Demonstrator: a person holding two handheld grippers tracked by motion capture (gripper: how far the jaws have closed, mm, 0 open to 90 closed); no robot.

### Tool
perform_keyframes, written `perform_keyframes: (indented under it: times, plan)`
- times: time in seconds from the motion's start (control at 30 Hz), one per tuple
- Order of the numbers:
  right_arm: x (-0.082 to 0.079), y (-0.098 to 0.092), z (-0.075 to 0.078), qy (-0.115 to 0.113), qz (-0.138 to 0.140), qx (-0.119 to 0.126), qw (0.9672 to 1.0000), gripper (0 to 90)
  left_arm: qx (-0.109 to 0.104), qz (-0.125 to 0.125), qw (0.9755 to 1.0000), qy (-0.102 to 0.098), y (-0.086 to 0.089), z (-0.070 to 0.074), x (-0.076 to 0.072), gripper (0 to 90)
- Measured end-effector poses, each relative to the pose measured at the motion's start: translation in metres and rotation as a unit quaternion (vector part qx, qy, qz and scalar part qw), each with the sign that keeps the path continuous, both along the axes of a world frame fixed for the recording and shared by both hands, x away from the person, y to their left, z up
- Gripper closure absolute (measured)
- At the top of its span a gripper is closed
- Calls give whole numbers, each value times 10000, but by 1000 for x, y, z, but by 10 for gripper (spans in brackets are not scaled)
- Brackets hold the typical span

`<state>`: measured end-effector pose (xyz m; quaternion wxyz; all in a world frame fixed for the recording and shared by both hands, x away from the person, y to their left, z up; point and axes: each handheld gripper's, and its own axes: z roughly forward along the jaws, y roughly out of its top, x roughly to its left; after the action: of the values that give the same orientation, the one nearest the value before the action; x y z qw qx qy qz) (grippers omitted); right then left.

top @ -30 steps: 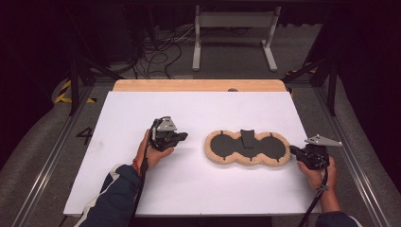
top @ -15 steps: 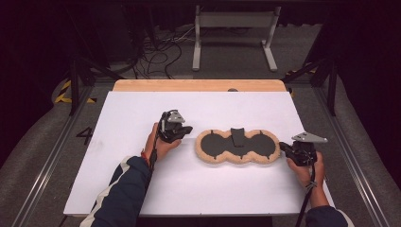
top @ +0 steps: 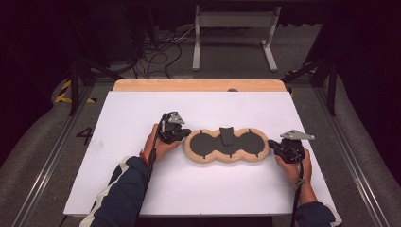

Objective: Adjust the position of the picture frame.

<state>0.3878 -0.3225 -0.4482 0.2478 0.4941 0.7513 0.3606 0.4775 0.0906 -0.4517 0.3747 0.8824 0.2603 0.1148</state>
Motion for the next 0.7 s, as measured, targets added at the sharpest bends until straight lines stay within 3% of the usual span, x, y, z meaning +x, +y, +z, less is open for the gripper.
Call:
perform_keyframes:
  times: [0.2,0.4,0.63,0.7]
  plan:
    - [0,13,-1,4,123,56,9999,900,115,-87,9999,39,17,2,-7,896]
    - [-2,22,-1,76,342,117,9993,900,-18,-198,9998,70,37,3,-25,897]
    - [-5,30,0,96,498,74,9987,900,-44,-300,9995,62,48,7,-41,897]
    - [-6,31,-1,96,508,55,9986,900,-105,-196,9997,78,48,6,-45,897]
